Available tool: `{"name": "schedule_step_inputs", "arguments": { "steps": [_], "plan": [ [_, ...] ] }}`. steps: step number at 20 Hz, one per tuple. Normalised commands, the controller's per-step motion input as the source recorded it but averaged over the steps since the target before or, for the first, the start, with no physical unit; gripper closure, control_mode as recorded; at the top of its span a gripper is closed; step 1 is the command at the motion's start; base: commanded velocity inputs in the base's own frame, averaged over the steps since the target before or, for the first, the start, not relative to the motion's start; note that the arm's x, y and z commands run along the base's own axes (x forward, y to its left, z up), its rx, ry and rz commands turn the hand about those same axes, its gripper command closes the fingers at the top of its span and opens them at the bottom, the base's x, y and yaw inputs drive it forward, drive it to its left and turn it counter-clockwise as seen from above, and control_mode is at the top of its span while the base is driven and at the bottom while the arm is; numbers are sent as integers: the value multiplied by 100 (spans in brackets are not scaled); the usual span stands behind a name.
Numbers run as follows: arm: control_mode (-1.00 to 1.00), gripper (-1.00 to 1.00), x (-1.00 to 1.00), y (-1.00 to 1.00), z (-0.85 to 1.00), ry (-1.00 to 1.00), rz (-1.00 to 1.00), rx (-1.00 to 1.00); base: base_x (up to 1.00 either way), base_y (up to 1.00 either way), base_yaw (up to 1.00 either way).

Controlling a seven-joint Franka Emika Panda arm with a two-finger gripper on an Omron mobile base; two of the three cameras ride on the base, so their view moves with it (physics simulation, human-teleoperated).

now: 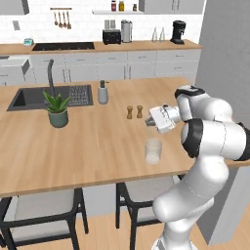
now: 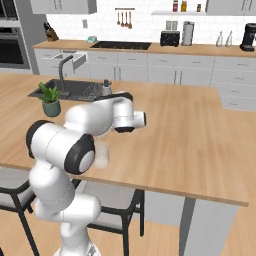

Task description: Take a straw from the drawer in front and place it inside the glass cup on the dining counter.

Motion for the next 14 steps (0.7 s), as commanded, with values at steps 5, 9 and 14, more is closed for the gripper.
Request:
{"name": "schedule_step_inputs", "arguments": {
  "steps": [5,9,14],
  "plan": [
    [-100,100,0,0,-18,-9,6,0,0,0,0],
    [-100,100,-7,0,-17,-6,2,1,0,0,0],
    [-100,100,-70,2,-6,-6,0,6,0,0,0]
  ]
}}
